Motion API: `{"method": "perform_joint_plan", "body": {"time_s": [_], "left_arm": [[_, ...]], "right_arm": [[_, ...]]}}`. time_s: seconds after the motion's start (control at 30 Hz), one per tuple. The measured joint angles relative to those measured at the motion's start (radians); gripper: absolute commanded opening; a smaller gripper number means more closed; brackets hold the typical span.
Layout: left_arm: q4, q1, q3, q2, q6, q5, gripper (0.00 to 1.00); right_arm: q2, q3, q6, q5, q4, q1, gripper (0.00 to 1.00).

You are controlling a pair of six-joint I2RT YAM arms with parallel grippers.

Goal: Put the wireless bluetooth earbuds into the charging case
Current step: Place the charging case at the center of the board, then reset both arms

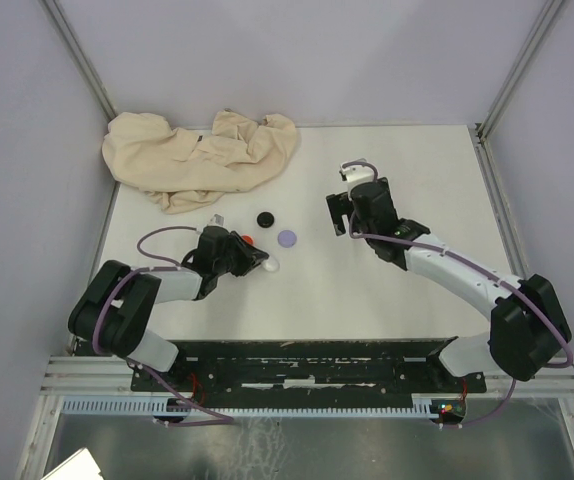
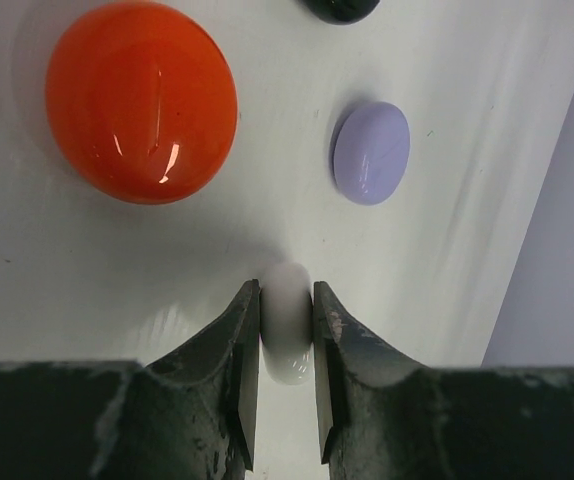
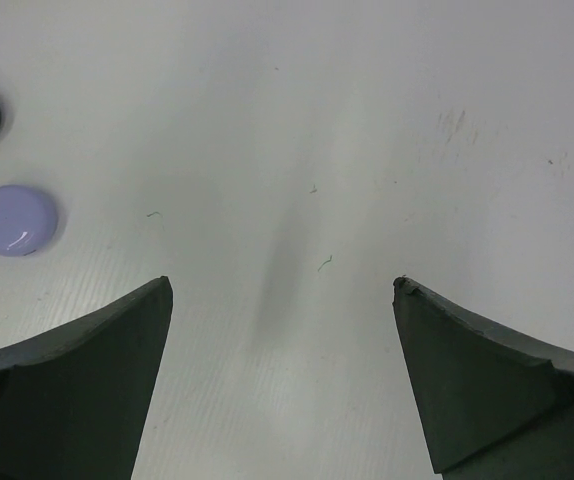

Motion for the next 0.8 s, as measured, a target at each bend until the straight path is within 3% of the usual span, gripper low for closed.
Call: {"method": "perform_joint_plan", "body": {"time_s": [0.13, 0.47, 0.57, 0.73, 0.8], "left_arm": [[0.004, 0.0, 0.0, 0.002, 0.007, -0.002, 0.48], [-0.124, -0.001, 0.0, -0.073, 0.064, -0.07, 0.55], [-0.215, -0.002, 0.0, -0.153, 0.077, -0.137, 0.61], [-0.37, -0.002, 0.001, -0.361, 0.08, -0.346, 0.85], [-0.418, 0.0, 0.002, -0.436, 0.073, -0.451, 0.88]], "right_arm": [[0.006, 0.013, 0.011, -0.024, -0.004, -0.01, 1.0], [0.031, 0.027, 0.025, -0.07, -0.015, -0.023, 1.0], [0.031, 0.028, 0.032, -0.078, -0.02, -0.028, 0.99], [0.031, 0.036, 0.091, -0.083, -0.046, -0.06, 0.99], [0.031, 0.049, 0.126, -0.08, -0.071, -0.086, 1.0]]}}
